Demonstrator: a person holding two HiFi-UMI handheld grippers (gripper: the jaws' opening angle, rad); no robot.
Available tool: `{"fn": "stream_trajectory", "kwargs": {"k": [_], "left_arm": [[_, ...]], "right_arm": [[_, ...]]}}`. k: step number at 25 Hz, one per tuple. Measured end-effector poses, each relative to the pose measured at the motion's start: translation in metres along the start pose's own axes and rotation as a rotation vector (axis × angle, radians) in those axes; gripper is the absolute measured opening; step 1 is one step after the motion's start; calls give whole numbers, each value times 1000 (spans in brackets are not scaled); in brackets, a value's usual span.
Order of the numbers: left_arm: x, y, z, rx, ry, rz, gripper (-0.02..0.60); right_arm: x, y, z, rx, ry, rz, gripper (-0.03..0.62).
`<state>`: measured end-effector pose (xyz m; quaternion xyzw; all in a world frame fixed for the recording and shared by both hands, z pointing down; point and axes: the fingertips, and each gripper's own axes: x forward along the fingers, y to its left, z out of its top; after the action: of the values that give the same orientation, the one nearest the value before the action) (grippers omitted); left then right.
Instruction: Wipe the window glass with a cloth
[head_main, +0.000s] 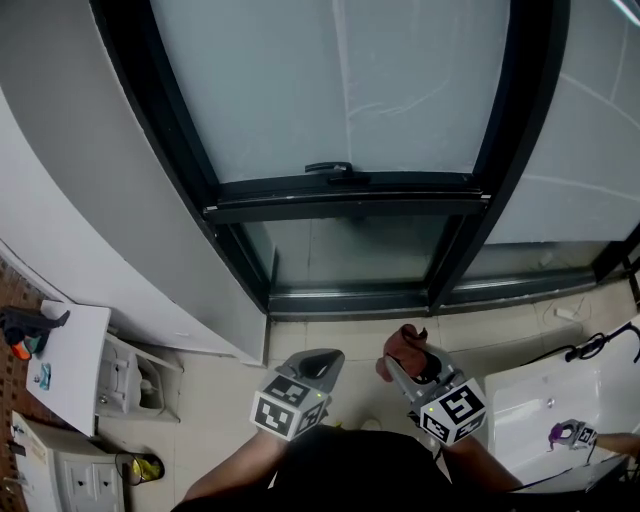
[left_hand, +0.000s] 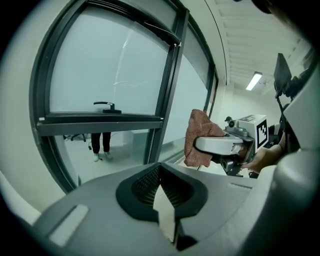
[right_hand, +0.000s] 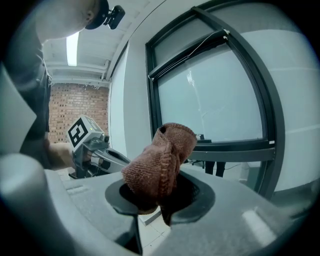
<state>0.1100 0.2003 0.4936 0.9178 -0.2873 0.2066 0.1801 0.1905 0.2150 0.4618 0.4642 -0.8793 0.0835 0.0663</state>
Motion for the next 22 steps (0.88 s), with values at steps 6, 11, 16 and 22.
{"fn": "stream_trajectory", "kwargs": {"k": [6,11,16,22], "left_arm": [[-28,16,3,27,-15,-33,17],[-47,32,4,41,-50,-56,17],[-61,39,-12,53,-36,-89,17],[-65,41,-22,39,-26,-82,17]], "right_arm": [[12,29,4,-6,9,-38,106],[22,52,1,11,8,-86,106],[21,69,-9,31,-1,-144,106],[18,76,-18,26,29,-143,106]]}}
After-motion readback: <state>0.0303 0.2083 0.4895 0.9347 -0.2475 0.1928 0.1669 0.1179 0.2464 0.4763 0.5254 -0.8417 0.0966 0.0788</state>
